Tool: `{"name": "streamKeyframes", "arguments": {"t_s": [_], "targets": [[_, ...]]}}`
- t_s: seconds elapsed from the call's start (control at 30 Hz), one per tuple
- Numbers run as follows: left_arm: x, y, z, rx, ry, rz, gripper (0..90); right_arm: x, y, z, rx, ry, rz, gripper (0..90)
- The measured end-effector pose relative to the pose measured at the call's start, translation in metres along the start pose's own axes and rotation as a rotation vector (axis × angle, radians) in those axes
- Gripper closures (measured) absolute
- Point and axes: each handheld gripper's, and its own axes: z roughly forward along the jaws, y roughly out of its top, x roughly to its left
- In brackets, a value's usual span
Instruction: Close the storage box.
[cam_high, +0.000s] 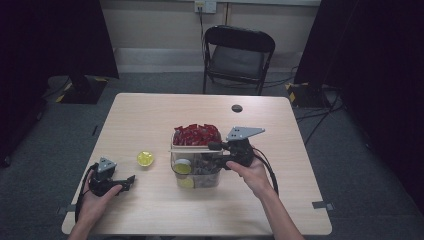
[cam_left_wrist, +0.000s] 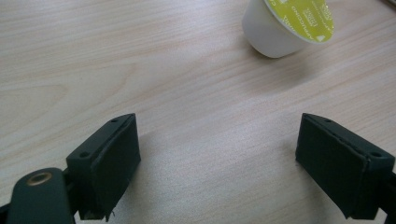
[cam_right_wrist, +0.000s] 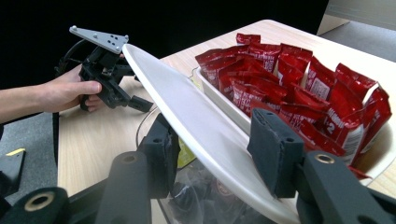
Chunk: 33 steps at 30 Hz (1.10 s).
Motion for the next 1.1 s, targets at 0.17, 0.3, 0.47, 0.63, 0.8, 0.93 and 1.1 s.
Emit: {"name": "streamKeyframes", "arguments": {"t_s": [0.17,0.3,0.47,0.63,0.8,0.93,1.1], "targets": [[0.0,0.0,0.0,0.0,0.0,0.0,13.0,0.001,-0.003,0.0,0.003,-0.001,0.001,52.6],[0.0,0.0,0.0,0.0,0.0,0.0,13.0,0.003,-0.005,0.0,0.005,-0.005,-0.003,51.7],[0.0,0.0,0.0,0.0,0.0,0.0,13.0,0.004,-0.007,0.0,-0.001,-0.008,-0.007,50.5],[0.0,0.0,0.0,0.0,0.0,0.0,13.0,0.007,-0.01,0.0,-0.005,-0.014,-0.016,47.0],[0.0,0.0,0.0,0.0,0.0,0.0,13.0,0.008,-0.011,-0.001,0.001,-0.017,-0.021,42.7],[0.0,0.0,0.0,0.0,0.0,0.0,13.0,0.008,-0.012,-0.001,0.001,-0.016,-0.021,41.4],[0.0,0.0,0.0,0.0,0.0,0.0,13.0,0.011,-0.014,-0.001,0.004,-0.029,-0.028,36.6]]}}
